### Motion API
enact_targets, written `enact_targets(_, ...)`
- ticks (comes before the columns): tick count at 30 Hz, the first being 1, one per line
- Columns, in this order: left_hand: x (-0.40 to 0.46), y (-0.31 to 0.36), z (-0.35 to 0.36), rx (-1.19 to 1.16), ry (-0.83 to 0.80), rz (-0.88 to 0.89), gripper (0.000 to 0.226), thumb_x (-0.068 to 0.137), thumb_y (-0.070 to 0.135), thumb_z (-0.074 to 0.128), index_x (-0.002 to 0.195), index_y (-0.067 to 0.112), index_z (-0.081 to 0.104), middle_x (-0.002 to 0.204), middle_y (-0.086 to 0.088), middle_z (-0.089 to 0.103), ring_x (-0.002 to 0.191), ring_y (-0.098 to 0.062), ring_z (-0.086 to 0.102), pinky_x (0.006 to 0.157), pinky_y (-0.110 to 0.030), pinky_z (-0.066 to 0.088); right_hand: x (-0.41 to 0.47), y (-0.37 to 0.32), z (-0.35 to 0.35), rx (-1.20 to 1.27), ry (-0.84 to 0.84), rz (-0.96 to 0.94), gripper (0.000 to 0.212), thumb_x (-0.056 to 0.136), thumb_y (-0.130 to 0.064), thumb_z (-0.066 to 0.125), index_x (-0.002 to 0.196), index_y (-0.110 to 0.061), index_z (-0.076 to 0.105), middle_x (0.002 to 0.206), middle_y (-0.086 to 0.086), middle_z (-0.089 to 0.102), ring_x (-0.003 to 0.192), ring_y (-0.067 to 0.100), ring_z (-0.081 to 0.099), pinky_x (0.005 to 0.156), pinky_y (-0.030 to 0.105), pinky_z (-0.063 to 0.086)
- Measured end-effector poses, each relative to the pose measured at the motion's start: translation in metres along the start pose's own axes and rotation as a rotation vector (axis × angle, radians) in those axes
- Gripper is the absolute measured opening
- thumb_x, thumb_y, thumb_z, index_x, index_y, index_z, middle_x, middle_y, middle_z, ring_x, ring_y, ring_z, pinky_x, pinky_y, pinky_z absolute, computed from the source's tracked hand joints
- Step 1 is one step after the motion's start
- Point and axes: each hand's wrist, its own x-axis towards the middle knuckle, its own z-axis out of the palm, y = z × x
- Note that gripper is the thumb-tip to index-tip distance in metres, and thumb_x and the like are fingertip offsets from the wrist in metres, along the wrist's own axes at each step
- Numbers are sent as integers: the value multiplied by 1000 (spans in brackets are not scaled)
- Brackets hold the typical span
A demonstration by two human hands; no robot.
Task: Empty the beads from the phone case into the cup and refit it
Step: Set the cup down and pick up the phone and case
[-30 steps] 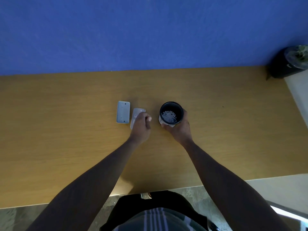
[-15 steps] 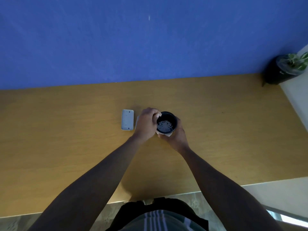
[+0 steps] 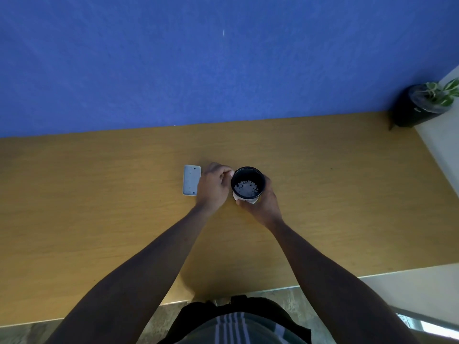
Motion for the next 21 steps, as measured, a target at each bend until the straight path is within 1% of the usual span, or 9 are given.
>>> enact_targets(2, -6, -3, 0, 5, 46, -57, 8, 90, 12, 60, 89, 11, 67, 90, -1, 61, 80, -8, 51, 68, -13, 38, 0, 1, -3, 25, 11, 20, 93, 60, -30, 88, 137, -27, 35, 132, -3, 55, 120, 17, 54, 93, 41, 53)
enact_targets(4, -11, -6, -1, 10, 69, -145, 8, 88, 7, 59, 92, 9, 67, 94, 0, 59, 85, -11, 53, 72, -17, 40, 1, 3, -5, 48, 27, 39, 93, 61, -27, 88, 137, -25, 35, 132, -2, 56, 120, 16, 54, 93, 36, 53)
enact_targets(6, -17, -11, -1, 34, 47, -258, 15, 86, 4, 59, 99, 6, 66, 100, -2, 56, 94, -19, 57, 75, -21, 39, 4, 5, -8, 54, 44, 54, 93, 62, -25, 89, 138, -24, 35, 131, -1, 56, 119, 17, 55, 92, 33, 52)
enact_targets(8, -22, -18, 0, 111, -8, -361, 25, 85, 8, 60, 110, 5, 64, 113, -10, 56, 103, -25, 57, 75, -26, 42, 8, 7, -11, 60, 58, 73, 93, 62, -24, 89, 138, -24, 34, 131, 0, 57, 119, 18, 55, 94, 37, 52)
enact_targets(10, -28, -24, 1, 176, -61, -424, 32, 86, 14, 61, 118, 6, 62, 121, -12, 53, 109, -29, 56, 79, -33, 45, 13, 11, -14, 62, 67, 92, 94, 62, -23, 89, 138, -24, 34, 132, 0, 56, 120, 20, 55, 96, 41, 52)
enact_targets(13, -35, -27, 1, 229, -71, -467, 33, 88, 20, 59, 120, 9, 61, 125, -11, 52, 110, -29, 56, 85, -40, 48, 22, 15, -19, 60, 80, 104, 95, 62, -24, 89, 139, -23, 33, 133, 2, 56, 121, 22, 55, 96, 45, 52)
enact_targets(16, -39, -29, -1, 264, 7, -453, 27, 89, 19, 58, 114, 11, 63, 120, -10, 53, 110, -30, 54, 83, -39, 47, 29, 16, -23, 66, 90, 116, 95, 62, -22, 89, 139, -22, 34, 133, 2, 56, 122, 22, 54, 95, 42, 52)
enact_targets(19, -39, -32, -7, 293, 88, -424, 19, 87, 16, 62, 104, 8, 64, 112, -14, 55, 106, -33, 53, 79, -42, 46, 37, 16, -25, 75, 89, 119, 95, 62, -23, 90, 139, -22, 34, 132, 1, 57, 121, 22, 55, 92, 39, 52)
enact_targets(21, -37, -36, -11, 290, 141, -418, 20, 85, 14, 64, 103, 6, 64, 109, -16, 55, 103, -35, 53, 77, -43, 46, 42, 15, -26, 80, 80, 115, 95, 63, -23, 89, 139, -23, 33, 132, 1, 57, 120, 21, 55, 90, 37, 52)
